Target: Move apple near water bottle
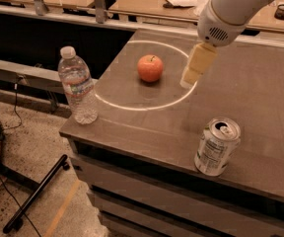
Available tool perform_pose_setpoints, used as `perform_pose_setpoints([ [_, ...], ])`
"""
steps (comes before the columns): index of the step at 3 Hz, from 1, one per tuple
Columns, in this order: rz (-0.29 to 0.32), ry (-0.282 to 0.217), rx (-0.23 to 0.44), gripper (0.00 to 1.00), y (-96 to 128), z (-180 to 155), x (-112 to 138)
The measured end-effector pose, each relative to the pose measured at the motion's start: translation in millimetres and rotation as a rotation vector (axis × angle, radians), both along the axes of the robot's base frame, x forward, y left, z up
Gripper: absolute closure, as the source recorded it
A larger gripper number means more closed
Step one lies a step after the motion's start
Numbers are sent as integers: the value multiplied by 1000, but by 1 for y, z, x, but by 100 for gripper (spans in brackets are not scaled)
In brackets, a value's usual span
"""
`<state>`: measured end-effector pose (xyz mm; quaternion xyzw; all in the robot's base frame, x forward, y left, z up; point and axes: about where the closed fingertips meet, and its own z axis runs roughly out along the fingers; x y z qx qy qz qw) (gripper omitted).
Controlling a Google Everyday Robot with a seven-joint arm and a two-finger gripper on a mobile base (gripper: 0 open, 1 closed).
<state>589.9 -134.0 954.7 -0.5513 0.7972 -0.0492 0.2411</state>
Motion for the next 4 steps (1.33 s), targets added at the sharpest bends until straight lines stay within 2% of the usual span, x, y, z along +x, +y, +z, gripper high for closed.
perform_pose_setpoints([
  [1, 24, 23, 65, 0, 12, -5, 7],
  [2, 86, 27, 260, 0, 59, -12, 26],
  [3, 98, -23, 354, 0, 84, -15, 36],
  [4, 100, -73, 386, 0, 108, -30, 55],
])
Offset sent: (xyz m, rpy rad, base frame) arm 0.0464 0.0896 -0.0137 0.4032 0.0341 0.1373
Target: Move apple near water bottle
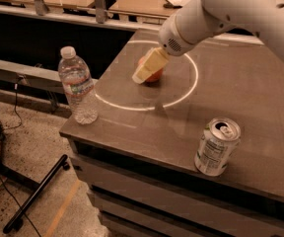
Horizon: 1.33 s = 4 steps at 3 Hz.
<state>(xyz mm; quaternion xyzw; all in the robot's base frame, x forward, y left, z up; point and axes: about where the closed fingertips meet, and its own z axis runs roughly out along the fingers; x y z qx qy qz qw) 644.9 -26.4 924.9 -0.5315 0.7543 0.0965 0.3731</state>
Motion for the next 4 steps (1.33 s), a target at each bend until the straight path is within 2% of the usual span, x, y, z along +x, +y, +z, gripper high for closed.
perform_pose_setpoints([
  [1, -21, -41, 29, 0, 25, -24, 26],
  [2, -29, -32, 51, 0, 38, -39, 38],
  [3, -47, 1, 64, 18, 40, -52, 43],
  [4, -66, 39, 70, 45, 32, -65, 46],
])
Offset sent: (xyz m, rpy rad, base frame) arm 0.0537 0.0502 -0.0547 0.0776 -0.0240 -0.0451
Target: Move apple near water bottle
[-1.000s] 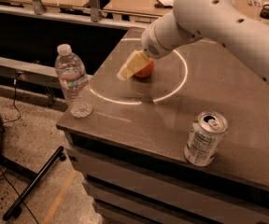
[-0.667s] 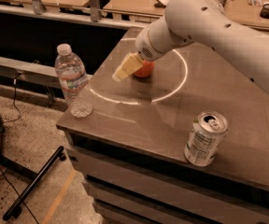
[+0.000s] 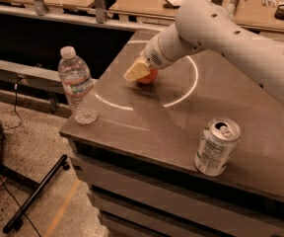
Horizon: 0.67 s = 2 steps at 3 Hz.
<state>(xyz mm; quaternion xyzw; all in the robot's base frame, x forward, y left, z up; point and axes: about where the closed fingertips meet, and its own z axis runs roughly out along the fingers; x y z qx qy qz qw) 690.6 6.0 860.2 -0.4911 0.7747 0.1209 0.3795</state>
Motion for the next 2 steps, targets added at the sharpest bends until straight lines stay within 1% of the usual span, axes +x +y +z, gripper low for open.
perform_pose_setpoints([
  [1, -9, 9, 3, 46, -5, -3, 2],
  [2, -9, 9, 3, 71, -5, -2, 2],
])
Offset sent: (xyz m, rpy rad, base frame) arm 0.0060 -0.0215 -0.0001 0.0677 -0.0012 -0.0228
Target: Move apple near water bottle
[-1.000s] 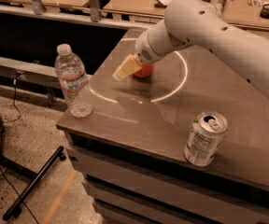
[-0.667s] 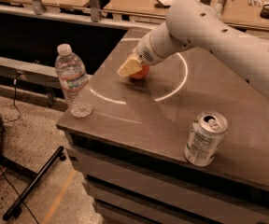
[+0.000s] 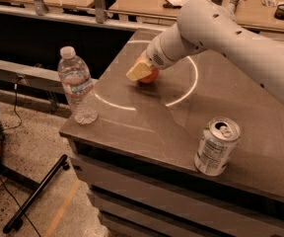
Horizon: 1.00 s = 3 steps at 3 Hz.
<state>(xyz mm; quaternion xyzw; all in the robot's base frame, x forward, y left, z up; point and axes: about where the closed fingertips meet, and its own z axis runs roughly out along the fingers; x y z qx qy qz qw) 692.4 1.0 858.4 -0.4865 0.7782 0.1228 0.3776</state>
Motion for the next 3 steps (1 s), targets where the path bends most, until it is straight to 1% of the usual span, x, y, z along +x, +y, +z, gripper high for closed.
perform_pose_setpoints([
  [1, 0, 0, 0, 77, 0, 0, 0],
  [2, 40, -63, 14, 81, -26, 23, -13],
  [3, 76, -130, 33, 100, -59, 44, -42],
])
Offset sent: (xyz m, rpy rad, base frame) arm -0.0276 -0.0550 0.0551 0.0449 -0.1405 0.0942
